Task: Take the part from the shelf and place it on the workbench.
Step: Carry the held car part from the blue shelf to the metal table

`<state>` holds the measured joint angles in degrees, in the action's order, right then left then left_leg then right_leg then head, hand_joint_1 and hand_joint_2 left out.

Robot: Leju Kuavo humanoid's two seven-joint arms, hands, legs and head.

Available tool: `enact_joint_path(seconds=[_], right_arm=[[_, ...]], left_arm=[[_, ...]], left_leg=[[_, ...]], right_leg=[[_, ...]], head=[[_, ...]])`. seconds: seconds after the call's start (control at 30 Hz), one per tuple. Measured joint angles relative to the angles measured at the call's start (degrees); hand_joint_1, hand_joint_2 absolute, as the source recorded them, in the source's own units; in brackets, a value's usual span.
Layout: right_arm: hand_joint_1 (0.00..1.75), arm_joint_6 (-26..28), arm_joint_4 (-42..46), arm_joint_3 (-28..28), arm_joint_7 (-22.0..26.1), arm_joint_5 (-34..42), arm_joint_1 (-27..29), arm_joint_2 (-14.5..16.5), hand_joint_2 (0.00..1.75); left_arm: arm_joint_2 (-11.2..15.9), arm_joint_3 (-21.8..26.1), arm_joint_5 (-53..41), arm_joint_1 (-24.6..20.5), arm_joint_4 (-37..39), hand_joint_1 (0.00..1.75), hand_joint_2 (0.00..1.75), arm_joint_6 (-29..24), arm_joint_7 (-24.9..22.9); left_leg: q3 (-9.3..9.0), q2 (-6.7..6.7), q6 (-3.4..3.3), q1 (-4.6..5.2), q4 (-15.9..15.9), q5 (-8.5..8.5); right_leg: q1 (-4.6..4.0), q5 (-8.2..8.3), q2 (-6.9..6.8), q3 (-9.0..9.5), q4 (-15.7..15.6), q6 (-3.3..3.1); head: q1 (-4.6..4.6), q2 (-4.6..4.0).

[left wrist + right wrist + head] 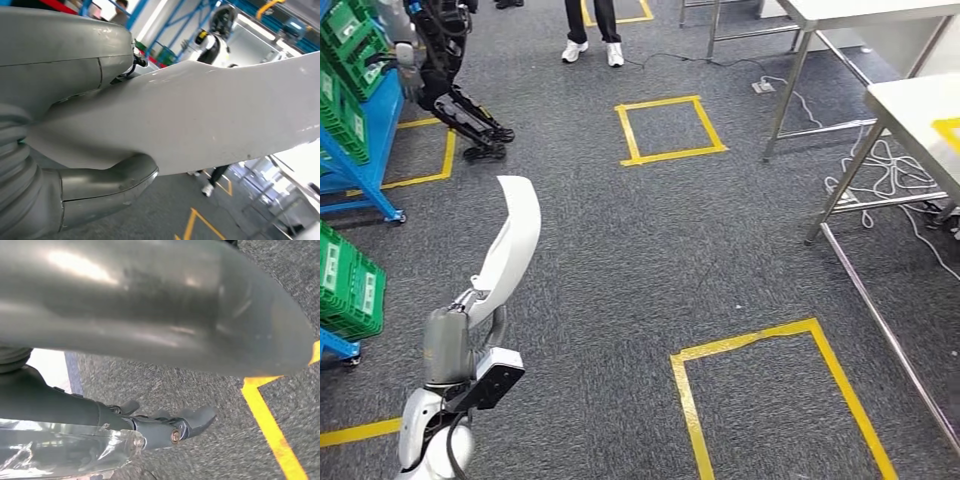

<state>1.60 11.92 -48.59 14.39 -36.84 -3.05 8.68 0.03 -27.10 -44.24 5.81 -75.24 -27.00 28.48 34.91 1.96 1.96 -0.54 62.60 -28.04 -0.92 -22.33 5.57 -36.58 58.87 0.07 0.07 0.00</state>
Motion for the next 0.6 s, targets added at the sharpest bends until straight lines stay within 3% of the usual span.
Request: enact_joint_path(seconds=[0.07,0.13,0.2,0.27,0.33,0.37,0.4,0.43,0.5,0.57,0.6], right_arm=[[0.0,0.0,0.0,0.0,0.0,0.0,0.0,0.0,0.0],[0.0,0.0,0.0,0.0,0.1,0.0,0.3,0.0,0.0],[0.0,0.0,0.0,-0.1,0.1,0.0,0.6,0.0,0.0],[0.0,-0.1,0.0,-0.2,0.2,-0.1,0.4,0.1,0.0],[0.0,-0.1,0.0,-0.3,0.3,-0.2,0.2,0.1,0.0],[0.0,-0.1,0.0,-0.3,0.3,-0.2,0.2,0.2,0.0],[0.0,-0.1,0.0,-0.3,0.3,-0.2,0.3,0.2,0.0],[0.0,-0.2,0.0,-0.3,0.3,-0.3,0.3,0.2,0.0],[0.0,-0.3,0.0,-0.4,0.4,-0.5,0.2,0.2,0.0],[0.0,-0.4,0.0,-0.4,0.5,-0.8,0.1,0.2,0.0],[0.0,-0.5,0.0,-0.4,0.5,-0.8,0.0,0.2,0.0]], left_arm=[[0.0,0.0,0.0,0.0,0.1,1.64,1.75,0.0,0.0],[0.0,0.0,0.0,-0.1,0.2,1.64,1.75,-0.1,0.0],[-0.1,0.0,0.1,-0.2,0.1,1.64,1.75,-0.1,0.0],[-0.1,0.0,0.3,0.0,0.1,1.64,1.75,-0.2,0.0],[0.0,0.1,0.4,0.2,0.1,1.64,1.75,-0.2,0.0],[0.0,0.1,0.4,0.3,0.2,1.64,1.75,-0.2,0.0],[0.0,0.1,0.4,0.3,0.2,1.64,1.75,-0.2,0.0],[0.0,0.1,0.4,0.3,0.2,1.64,1.75,-0.2,0.0],[0.0,0.1,0.5,0.3,0.1,1.64,1.75,-0.1,0.0],[0.1,0.1,0.6,0.3,0.1,1.64,1.75,-0.1,0.0],[0.1,0.1,0.7,0.3,0.1,1.64,1.75,-0.1,0.1]], left_leg=[[-1.16,1.64,-0.51,-0.18,-3.7,1.28],[-1.43,1.06,-1.34,-0.09,-4.2,1.62],[-1.71,0.02,-2.04,-0.13,-4.4,1.9],[-1.97,-1.22,-2.47,-0.05,-4.5,1.85],[-2.14,-2.59,-2.6,0.06,-4.5,1.61],[-2.26,-3.24,-2.57,0.07,-4.5,1.45],[-2.44,-3.85,-2.49,0.06,-4.5,1.27],[-2.72,-4.45,-2.35,0.05,-4.5,1.04],[-3.4,-5.56,-1.85,0.22,-4.4,0.43],[-3.9,-6.51,-1.28,0.48,-4.4,-0.03],[-4.09,-6.98,-0.97,0.53,-4.5,-0.16]], right_leg=[[0.01,0.04,1.23,-0.4,0.2,0.65],[0.14,0.01,1.97,-0.74,0.1,1.33],[0.11,-1.25,-0.07,-1.62,1.9,1.94],[0.17,-4.64,-3.47,-4.45,8.1,2.52],[0.52,-7.54,-4.84,-7.81,15.0,2.97],[0.67,-7.65,-5.06,-8.39,16.2,3.11],[0.78,-6.72,-5.25,-7.84,15.3,3.19],[0.87,-5.01,-5.7,-6.16,12.3,3.22],[0.74,-2.09,-8.0,-1.89,4.6,3.04],[0.37,-1.38,-9.2,0.14,1.0,2.42],[0.17,-1.5,-8.65,0.19,0.9,2.0]], head=[[0.0,0.0],[0.0,0.0],[0.25,-0.01],[0.54,-0.01],[0.59,-0.01],[0.61,0.0],[0.61,0.0],[0.61,0.0],[0.6,0.0],[0.55,0.0],[0.53,-0.01]])
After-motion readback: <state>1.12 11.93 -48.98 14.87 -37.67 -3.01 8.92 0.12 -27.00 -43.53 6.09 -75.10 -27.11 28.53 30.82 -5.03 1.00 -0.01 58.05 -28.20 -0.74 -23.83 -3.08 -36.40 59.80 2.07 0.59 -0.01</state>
